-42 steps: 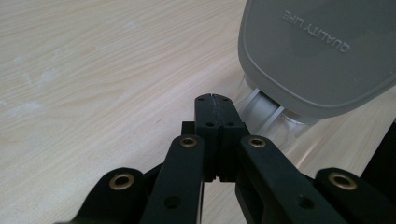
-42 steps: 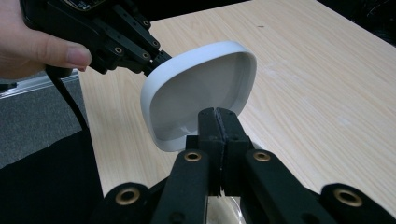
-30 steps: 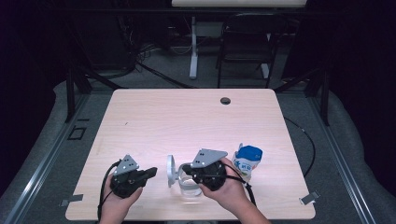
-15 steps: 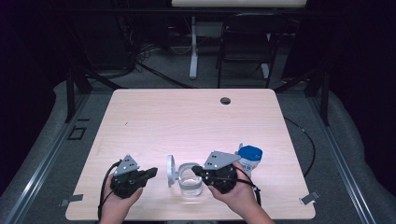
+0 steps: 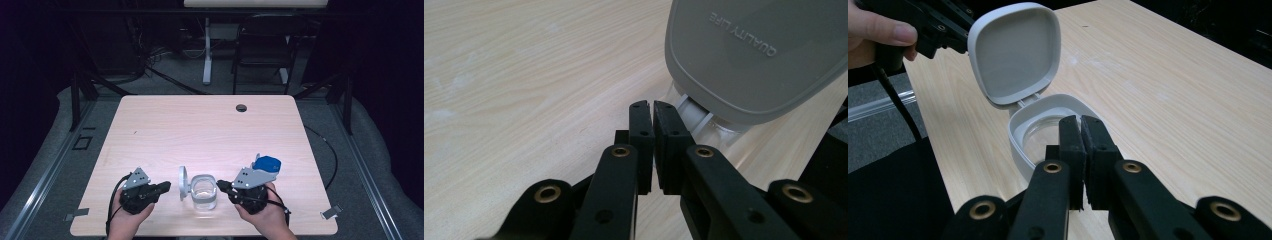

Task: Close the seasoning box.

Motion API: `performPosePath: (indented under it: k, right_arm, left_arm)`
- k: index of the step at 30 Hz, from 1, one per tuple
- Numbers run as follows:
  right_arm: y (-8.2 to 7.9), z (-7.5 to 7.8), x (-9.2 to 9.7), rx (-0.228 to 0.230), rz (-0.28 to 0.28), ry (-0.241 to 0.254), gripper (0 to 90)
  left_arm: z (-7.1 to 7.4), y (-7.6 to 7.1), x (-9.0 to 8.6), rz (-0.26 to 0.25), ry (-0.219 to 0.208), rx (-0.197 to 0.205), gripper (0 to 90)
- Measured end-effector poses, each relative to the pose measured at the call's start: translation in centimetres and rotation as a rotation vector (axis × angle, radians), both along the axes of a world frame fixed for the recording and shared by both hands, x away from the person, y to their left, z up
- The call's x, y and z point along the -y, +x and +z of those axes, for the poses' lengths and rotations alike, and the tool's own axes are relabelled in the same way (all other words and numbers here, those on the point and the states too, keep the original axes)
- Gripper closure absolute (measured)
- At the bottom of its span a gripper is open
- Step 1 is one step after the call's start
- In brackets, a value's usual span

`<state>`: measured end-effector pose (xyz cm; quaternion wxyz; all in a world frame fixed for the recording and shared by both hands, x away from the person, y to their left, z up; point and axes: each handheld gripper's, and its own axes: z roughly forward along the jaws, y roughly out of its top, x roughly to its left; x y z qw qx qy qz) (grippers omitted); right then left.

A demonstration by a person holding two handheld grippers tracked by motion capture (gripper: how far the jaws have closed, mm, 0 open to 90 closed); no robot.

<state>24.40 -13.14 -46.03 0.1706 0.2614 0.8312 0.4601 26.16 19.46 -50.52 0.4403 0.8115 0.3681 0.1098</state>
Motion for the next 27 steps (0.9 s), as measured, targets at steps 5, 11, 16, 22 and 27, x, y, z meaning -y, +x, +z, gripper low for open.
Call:
performPosePath:
  k: [5, 11, 16, 22, 27]
  right_arm:
    - [-0.3, -0.4, 0.7, -0.002, -0.018, 0.015, 86.3]
    - [-0.3, -1.5, 1.2, -0.015, -0.034, -0.009, 83.5]
    - [-0.2, -2.3, 1.6, -0.025, -0.059, -0.006, 77.0]
    - [-0.5, -2.5, 1.8, -0.031, -0.065, -0.005, 65.5]
    - [-0.7, -2.5, 2.6, -0.041, -0.079, -0.009, 61.5]
  left_arm:
    - [-0.1, -0.1, -0.2, 0.01, -0.003, 0.001, 86.1]
    - [0.0, 0.2, -0.5, 0.016, -0.017, 0.008, 81.1]
    - [-0.1, 0.5, -0.7, 0.026, -0.023, 0.008, 78.9]
    - [-0.2, 0.7, -1.0, 0.049, -0.035, 0.013, 74.2]
    - [-0.2, 0.8, -1.3, 0.06, -0.042, 0.011, 70.9]
